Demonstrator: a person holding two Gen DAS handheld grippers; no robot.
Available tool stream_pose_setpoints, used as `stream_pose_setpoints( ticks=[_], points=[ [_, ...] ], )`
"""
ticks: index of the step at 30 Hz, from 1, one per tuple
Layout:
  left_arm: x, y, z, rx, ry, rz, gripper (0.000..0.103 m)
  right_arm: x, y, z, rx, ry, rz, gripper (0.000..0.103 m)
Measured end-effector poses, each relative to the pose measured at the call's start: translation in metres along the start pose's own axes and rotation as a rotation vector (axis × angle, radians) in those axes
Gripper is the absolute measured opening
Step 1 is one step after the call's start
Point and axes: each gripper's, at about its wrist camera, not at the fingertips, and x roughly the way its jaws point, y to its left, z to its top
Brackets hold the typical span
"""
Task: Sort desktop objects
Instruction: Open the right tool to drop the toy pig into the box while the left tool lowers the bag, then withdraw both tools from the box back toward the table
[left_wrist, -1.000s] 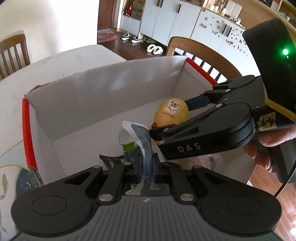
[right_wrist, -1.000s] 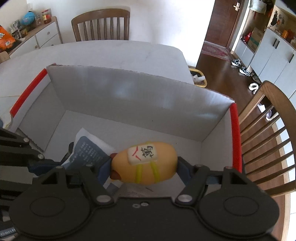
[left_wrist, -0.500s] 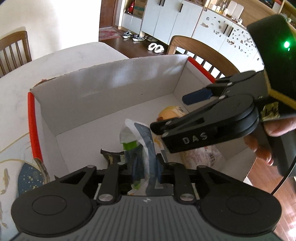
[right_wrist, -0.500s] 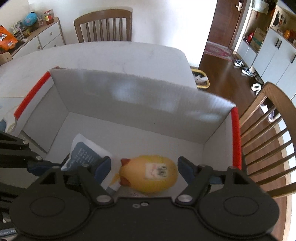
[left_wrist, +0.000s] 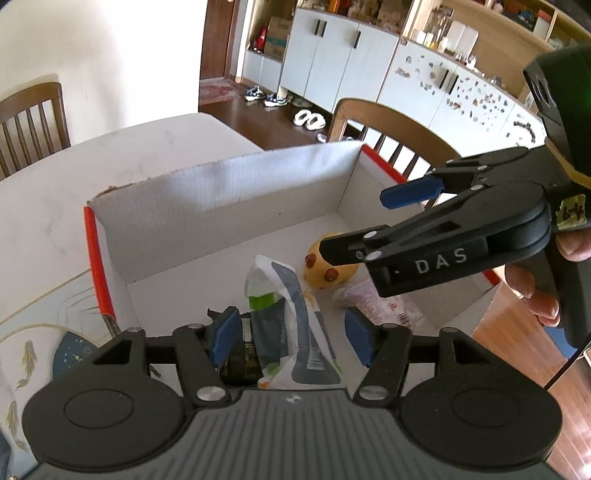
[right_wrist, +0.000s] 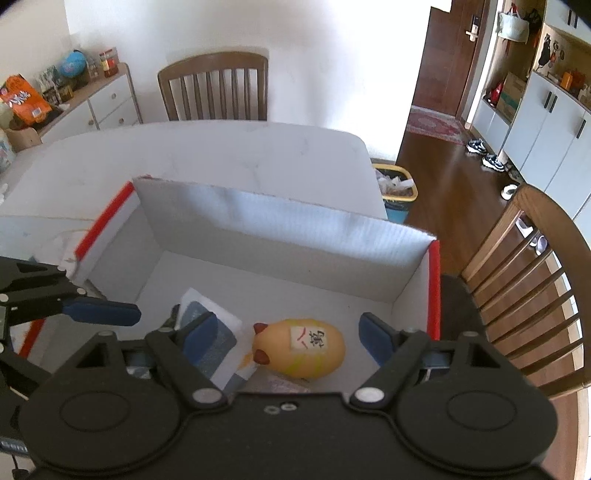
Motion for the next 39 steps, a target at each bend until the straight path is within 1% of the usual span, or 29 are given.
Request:
stream_pose_setpoints(
  ticks=[9,15,23,28,32,38,39],
  points=[
    [-0.035,-0.001,-0.003,0.003,-0.067,-0.001,0.062,-0.039,0.008,-0.002,-0.005,-0.067,0.030,0.084],
    [-0.064,-0.002,-0.011,-0.001,-0.127,-0.003,0.062,-0.062,0.014,-0.006,-0.014,-0.111,0.037,0.084],
    [-0.096,0.000,-0.027,0.007,-0.170,0.010,0.062,-0.082,0.033,-0.017,-0.034,-0.160,0.037,0.086],
    [-0.113,0.007,-0.036,0.000,-0.195,0.008,0.070,-0.094,0.050,-0.023,-0.060,-0.199,0.036,0.087],
    [-0.127,0.015,-0.042,0.004,-0.211,-0.002,0.070,-0.103,0.067,-0.027,-0.044,-0.223,0.028,0.088],
    [-0.147,0.030,-0.056,0.009,-0.222,-0.016,0.071,-0.112,0.089,-0.032,-0.008,-0.234,0.013,0.088],
    [-0.150,0.034,-0.059,0.009,-0.225,-0.019,0.073,-0.114,0.093,-0.033,0.000,-0.234,0.012,0.088]
  ],
)
